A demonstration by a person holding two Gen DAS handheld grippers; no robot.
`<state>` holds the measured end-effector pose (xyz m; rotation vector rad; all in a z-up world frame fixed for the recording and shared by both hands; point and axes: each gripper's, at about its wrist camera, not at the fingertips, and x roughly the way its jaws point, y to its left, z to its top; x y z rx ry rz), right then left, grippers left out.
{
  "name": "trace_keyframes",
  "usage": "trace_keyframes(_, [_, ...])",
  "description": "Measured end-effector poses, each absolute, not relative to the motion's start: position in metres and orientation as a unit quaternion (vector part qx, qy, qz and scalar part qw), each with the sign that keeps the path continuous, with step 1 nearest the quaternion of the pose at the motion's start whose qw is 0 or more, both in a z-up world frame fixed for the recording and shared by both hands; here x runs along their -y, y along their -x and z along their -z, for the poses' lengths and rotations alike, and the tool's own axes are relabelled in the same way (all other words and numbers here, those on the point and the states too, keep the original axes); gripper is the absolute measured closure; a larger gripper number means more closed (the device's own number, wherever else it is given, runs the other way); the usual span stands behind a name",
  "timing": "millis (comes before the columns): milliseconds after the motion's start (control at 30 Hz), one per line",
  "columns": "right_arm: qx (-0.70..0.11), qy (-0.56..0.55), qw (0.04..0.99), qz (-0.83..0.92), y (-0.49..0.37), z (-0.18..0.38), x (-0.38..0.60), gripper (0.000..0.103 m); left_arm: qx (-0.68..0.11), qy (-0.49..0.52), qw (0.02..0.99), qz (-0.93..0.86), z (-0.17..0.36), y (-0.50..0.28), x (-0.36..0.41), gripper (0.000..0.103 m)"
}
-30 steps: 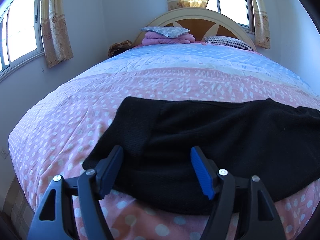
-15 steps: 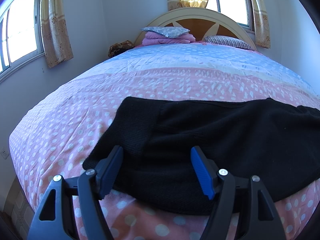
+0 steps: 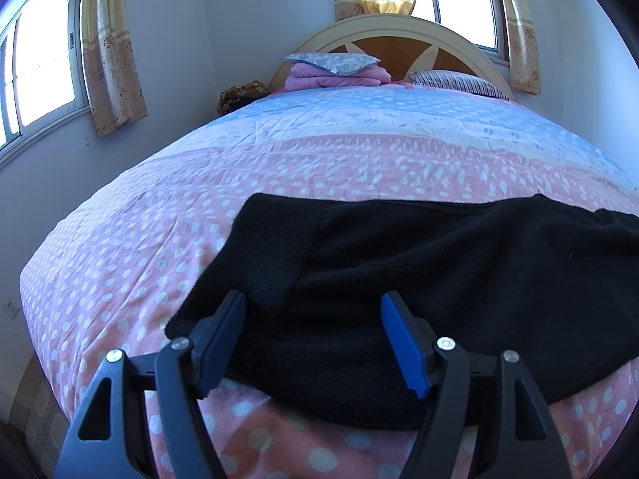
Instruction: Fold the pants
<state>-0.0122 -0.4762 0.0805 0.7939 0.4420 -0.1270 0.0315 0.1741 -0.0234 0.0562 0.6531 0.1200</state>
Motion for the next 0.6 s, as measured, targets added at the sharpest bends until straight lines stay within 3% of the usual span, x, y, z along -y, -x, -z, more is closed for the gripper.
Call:
trace_keyframes(200, [-0.201, -0.414, 0.882, 0.099, 0.101, -0.049, 0.480, 0.098, -0.321, -0.029, 0.945, -0.060, 0.024, -0.032, -0.174, 0.031])
trace_keyframes(433, [-0.256, -0.442, 0.850, 0.130, 0.138, 0.011, 0.487, 0.097, -0.323, -0.032, 0.944, -0.061, 0.024, -0.033, -0.174, 0.030])
trace_keyframes(600, [-0.295, -0.492, 0.801, 0.170, 0.153, 0.038, 0.507, 0.089, -0.323, -0.034, 0.944, -0.062, 0.024, -0.033, -0.174, 0.030])
